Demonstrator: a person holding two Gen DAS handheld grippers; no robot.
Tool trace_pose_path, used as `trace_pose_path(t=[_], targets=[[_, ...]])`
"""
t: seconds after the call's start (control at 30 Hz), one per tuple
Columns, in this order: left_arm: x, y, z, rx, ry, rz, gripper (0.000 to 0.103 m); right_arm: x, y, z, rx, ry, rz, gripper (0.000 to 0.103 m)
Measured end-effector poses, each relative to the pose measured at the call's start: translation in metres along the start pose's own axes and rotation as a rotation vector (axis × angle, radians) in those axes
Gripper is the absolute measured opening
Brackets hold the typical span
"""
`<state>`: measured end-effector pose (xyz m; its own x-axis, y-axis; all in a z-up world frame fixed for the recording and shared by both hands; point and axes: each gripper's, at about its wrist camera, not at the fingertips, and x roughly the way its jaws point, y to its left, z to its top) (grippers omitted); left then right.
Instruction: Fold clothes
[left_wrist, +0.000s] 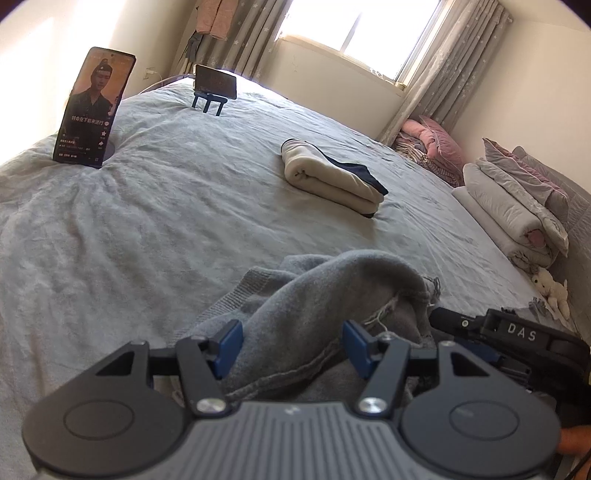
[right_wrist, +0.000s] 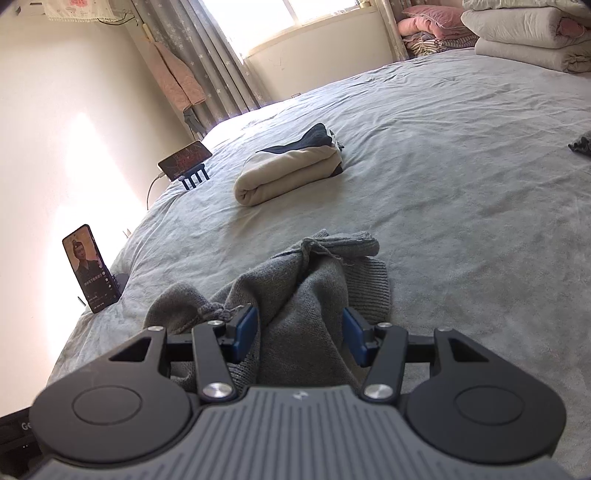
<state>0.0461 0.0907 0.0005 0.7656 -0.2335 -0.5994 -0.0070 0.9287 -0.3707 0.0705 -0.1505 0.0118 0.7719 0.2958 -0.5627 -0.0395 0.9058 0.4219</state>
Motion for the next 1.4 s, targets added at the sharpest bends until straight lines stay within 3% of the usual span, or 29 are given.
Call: trace_pose_path(t=[0.17,0.27,0.33,0.43,0.53,0.8,0.97,1.2,1.4], targets=[[0.013,-0.010,-0.002,0.026,0.005,0.040,0.058,0.012,0.010,0.001,-0.030,0.009,0.015,0.055],[0.018,-0.009,-0.004,0.025,0.024,0.038,0.049,0.023,0.011,-0.001,-0.055,0.022,-0.001,0.055],[0.020,-0.008,-0.005,0.034,0.039,0.034,0.036,0.032,0.010,-0.003,-0.069,0.036,-0.008,0.054],[0.020,-0.011,-0.008,0.059,0.044,0.041,0.020,0.041,0.007,-0.006,-0.082,0.054,-0.013,0.040],[0.015,-0.009,-0.011,0.047,0.026,0.049,0.011,0.040,0.004,-0.007,-0.061,0.054,-0.007,0.028],[-0.026,0.005,-0.014,0.026,-0.077,0.064,0.008,0.007,-0.002,-0.003,-0.008,-0.020,0.015,0.010],[-0.046,0.018,-0.017,0.050,-0.101,0.076,0.008,-0.013,-0.013,-0.001,0.012,-0.054,0.012,0.006],[-0.052,0.038,-0.029,0.100,-0.042,0.108,0.008,-0.036,-0.031,-0.003,-0.025,-0.061,-0.026,0.006],[-0.057,0.057,-0.039,0.118,0.023,0.108,0.008,-0.036,-0.040,-0.012,-0.093,-0.004,-0.060,0.007]])
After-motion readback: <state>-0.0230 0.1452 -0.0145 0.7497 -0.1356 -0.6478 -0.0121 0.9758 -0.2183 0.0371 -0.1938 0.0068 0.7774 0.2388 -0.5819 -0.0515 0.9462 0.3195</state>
